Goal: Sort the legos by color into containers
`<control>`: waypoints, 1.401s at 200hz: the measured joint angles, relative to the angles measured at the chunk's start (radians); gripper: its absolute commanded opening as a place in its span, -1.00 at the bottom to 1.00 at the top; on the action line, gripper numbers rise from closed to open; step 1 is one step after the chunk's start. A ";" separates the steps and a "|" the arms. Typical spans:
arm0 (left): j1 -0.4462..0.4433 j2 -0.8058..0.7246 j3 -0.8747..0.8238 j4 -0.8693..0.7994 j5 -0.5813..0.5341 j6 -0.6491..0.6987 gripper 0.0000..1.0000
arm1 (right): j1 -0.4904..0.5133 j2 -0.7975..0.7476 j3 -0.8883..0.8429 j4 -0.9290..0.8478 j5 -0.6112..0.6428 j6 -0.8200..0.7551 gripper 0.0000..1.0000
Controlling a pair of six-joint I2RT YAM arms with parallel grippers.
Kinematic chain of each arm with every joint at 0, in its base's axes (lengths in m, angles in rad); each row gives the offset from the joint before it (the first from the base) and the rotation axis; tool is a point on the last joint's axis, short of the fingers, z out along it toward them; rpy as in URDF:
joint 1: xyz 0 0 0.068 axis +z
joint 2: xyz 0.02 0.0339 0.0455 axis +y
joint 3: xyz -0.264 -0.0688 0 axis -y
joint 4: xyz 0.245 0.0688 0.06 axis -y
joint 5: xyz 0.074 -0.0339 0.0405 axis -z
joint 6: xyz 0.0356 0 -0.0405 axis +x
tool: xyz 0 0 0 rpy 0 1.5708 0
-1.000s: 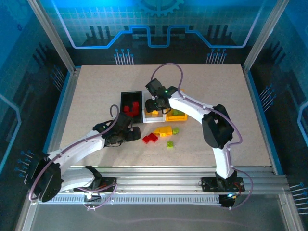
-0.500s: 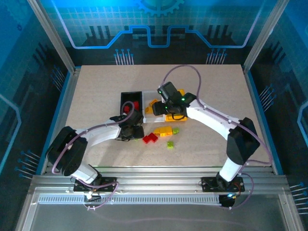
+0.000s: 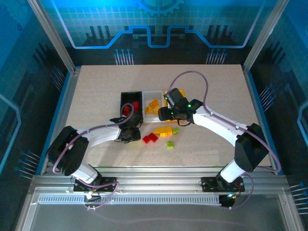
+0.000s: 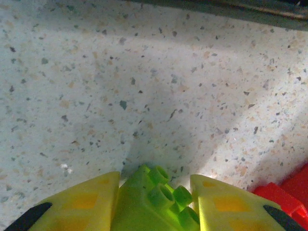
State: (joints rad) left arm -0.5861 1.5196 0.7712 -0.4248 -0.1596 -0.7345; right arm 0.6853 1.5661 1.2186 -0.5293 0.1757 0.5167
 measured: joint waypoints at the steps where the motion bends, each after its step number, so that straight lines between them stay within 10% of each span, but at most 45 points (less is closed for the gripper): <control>1: 0.000 -0.002 0.000 0.000 0.000 0.000 -0.52 | 0.000 -0.001 -0.002 0.000 0.000 0.000 0.26; 75: -0.081 -0.021 0.299 -0.150 -0.019 0.043 -0.52 | -0.094 -0.259 -0.200 -0.005 0.031 0.046 0.25; 166: -0.148 0.630 1.181 -0.230 -0.018 0.178 -0.50 | -0.138 -0.486 -0.402 -0.093 0.053 0.076 0.27; 250: -0.148 0.742 1.313 -0.307 0.000 0.200 0.96 | -0.135 -0.457 -0.462 -0.055 -0.027 0.077 0.43; 280: -0.148 0.536 1.077 -0.223 0.019 0.183 0.98 | -0.087 -0.318 -0.457 0.006 -0.050 0.056 0.40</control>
State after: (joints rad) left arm -0.7341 2.0552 1.8481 -0.6479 -0.1402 -0.5514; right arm 0.5980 1.2480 0.7612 -0.5236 0.1261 0.5724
